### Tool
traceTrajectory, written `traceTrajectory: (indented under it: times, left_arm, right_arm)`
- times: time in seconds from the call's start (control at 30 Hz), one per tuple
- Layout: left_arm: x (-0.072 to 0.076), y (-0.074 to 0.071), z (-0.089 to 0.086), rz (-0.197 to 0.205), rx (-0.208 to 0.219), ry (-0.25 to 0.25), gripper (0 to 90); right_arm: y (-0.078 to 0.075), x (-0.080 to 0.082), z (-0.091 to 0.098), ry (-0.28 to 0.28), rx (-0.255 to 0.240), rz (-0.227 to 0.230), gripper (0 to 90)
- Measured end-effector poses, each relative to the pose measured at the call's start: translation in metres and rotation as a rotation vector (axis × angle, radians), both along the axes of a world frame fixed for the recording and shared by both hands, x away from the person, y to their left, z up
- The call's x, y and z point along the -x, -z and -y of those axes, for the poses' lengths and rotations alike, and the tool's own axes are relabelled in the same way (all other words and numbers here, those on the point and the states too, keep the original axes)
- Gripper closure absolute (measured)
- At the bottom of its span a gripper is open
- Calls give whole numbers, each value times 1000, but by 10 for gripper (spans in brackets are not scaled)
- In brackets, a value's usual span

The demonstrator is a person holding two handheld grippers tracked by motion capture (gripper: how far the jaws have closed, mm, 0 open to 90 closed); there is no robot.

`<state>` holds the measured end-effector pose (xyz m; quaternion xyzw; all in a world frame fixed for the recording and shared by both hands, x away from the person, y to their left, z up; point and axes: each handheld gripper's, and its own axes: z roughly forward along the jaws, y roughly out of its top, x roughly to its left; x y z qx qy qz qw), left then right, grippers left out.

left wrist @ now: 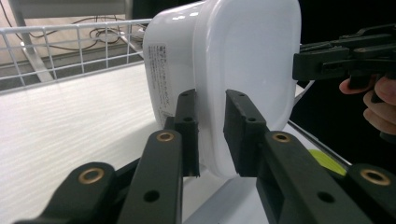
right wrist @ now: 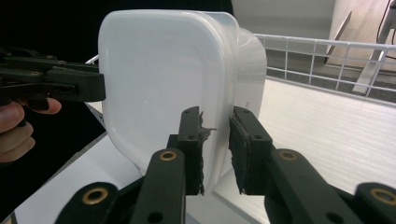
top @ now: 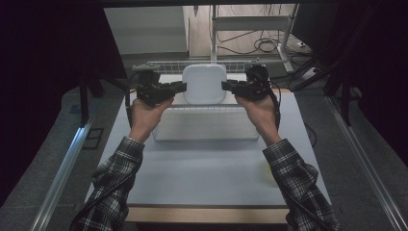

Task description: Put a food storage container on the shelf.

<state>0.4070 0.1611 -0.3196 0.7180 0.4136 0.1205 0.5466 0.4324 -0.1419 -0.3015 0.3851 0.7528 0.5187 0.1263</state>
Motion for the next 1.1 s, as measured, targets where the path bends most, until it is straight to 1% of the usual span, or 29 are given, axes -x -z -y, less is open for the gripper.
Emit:
traceTrajectory:
  times: [0.07, 0.13, 0.3, 0.33, 0.5, 0.57, 0.63, 0.77, 0.83, 0.87, 0.97, 1.1]
  left_arm:
    - [-1, 0, 0, 5, 5, 4, 716]
    - [-3, 0, 1, 6, 2, 0, 682]
    - [-8, 4, 0, 3, 40, 0, 636]
    - [-9, 4, 0, 4, 37, -3, 624]
    - [-12, 7, 5, 12, -10, -14, 588]
    - [-13, 8, 5, 10, 1, -13, 579]
    - [-15, 8, 5, 5, 6, -13, 574]
    - [-20, 8, 5, -19, 15, -19, 518]
    - [-22, 8, 4, -25, 22, -22, 490]
    - [-23, 8, 4, -24, 22, -28, 479]
    - [-26, 8, 4, -4, 0, -52, 462]
    - [-28, 5, 6, 11, -28, -85, 455]
  right_arm:
    - [-1, -1, -1, -2, -2, 3, 719]
    - [-2, -2, -2, -4, -4, 1, 705]
    - [-3, -5, -5, -4, 6, 18, 675]
    - [-3, -6, -6, -3, 9, 20, 666]
    - [-1, -10, -9, 4, 23, 25, 618]
    - [-1, -12, -9, 6, 19, 19, 611]
    - [-1, -13, -9, 11, 22, 23, 595]
    - [1, -16, -13, 33, 63, 32, 587]
    - [2, -17, -15, 33, 66, 33, 587]
    - [3, -17, -16, 34, 62, 31, 589]
    - [3, -18, -17, 33, 50, 28, 589]
    - [2, -19, -18, 42, 57, 37, 583]
